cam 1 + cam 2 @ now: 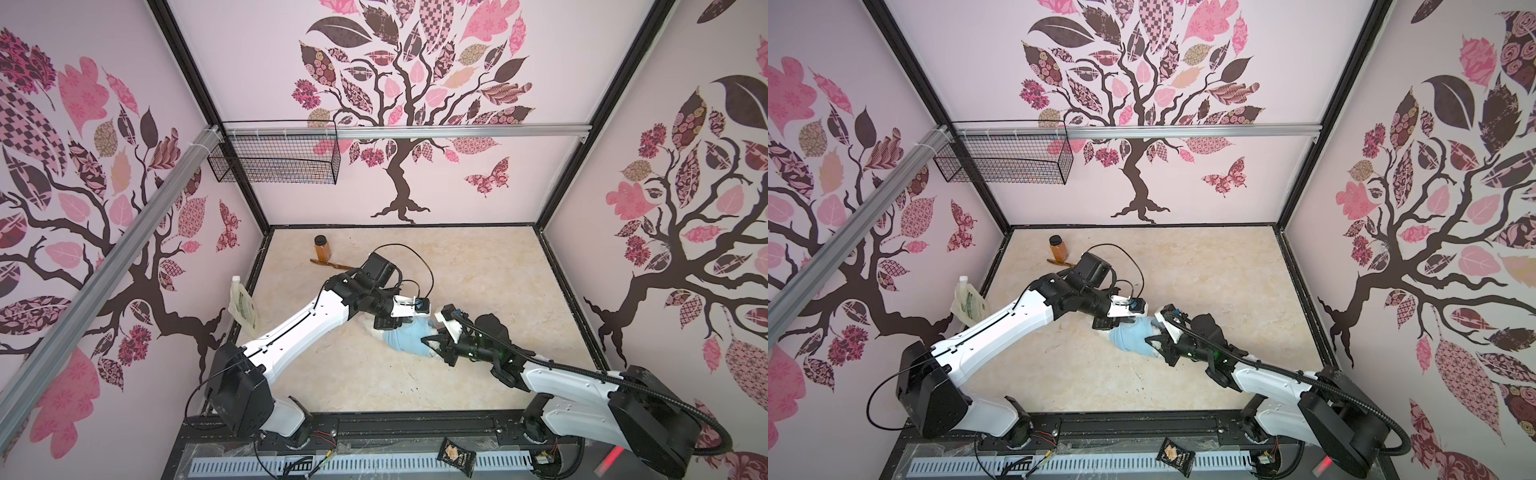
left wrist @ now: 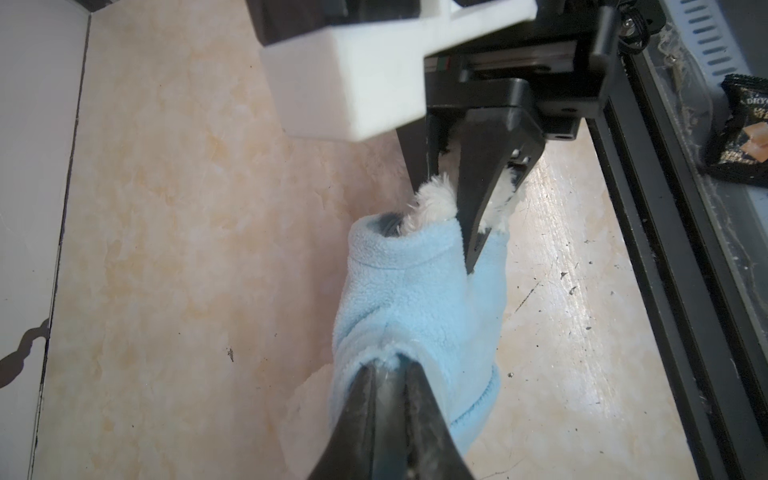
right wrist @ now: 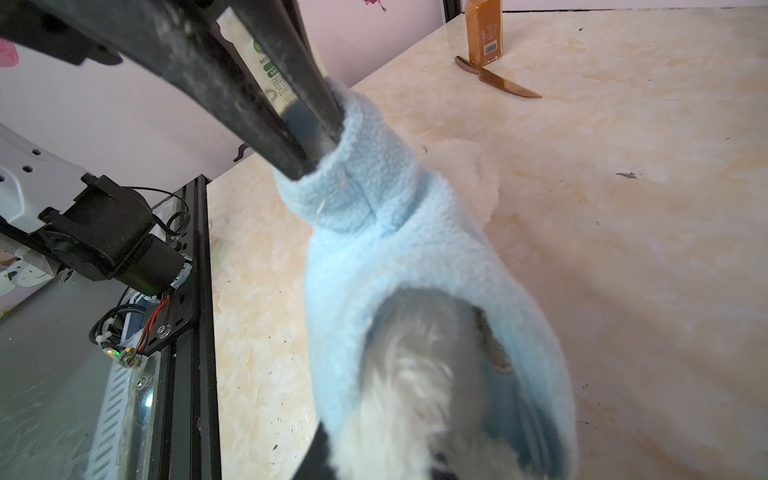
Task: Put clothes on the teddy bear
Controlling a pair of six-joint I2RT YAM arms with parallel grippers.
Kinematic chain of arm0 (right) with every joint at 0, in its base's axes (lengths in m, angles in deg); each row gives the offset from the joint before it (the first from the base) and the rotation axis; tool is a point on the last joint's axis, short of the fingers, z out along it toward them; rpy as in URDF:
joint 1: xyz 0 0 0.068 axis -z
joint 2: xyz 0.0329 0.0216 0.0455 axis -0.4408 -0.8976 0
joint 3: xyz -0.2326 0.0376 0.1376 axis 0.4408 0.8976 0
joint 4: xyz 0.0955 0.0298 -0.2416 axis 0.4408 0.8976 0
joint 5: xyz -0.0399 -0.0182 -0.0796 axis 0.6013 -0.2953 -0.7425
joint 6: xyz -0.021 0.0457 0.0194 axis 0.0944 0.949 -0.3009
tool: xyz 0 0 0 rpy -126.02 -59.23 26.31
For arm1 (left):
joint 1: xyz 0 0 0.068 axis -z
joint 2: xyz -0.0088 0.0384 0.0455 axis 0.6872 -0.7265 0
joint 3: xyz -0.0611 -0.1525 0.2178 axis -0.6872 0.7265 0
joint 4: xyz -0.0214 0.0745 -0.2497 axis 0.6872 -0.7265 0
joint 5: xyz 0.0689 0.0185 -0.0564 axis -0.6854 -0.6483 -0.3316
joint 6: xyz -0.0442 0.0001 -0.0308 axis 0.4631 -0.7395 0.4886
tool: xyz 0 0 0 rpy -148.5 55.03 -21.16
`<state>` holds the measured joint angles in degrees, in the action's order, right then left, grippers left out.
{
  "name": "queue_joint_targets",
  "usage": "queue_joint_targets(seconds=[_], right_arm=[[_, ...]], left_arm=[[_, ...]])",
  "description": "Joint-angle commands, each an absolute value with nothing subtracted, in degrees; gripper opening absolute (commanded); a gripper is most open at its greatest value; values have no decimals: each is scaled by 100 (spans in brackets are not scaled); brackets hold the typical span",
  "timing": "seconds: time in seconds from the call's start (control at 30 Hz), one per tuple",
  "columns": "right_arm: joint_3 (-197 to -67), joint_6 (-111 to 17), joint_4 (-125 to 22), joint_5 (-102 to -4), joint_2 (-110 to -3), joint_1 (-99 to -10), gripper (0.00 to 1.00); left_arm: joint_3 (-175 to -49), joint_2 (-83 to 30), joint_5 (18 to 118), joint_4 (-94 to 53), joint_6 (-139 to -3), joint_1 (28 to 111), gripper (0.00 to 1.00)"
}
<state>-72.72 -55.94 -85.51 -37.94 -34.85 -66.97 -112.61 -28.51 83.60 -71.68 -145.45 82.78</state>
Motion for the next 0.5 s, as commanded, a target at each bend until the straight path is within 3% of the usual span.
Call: queue_joint_targets(seconds=[0.0,0.13,0.47], right_arm=[[-7348,-5624,-8825,-3747,-3451,-6728,0],[-7361,-5615,-8834,-3738,-3477,-6727,0],[-7392,-5575,-8875,-3682,-3460,-6727,0]], left_arm=[[-11404,-2923,8103,-7379,-14732,8256,21],[-11402,-2970,7973,-7372,-14780,8260,25],[-11190,-3257,7670,-7497,-14828,8270,22]])
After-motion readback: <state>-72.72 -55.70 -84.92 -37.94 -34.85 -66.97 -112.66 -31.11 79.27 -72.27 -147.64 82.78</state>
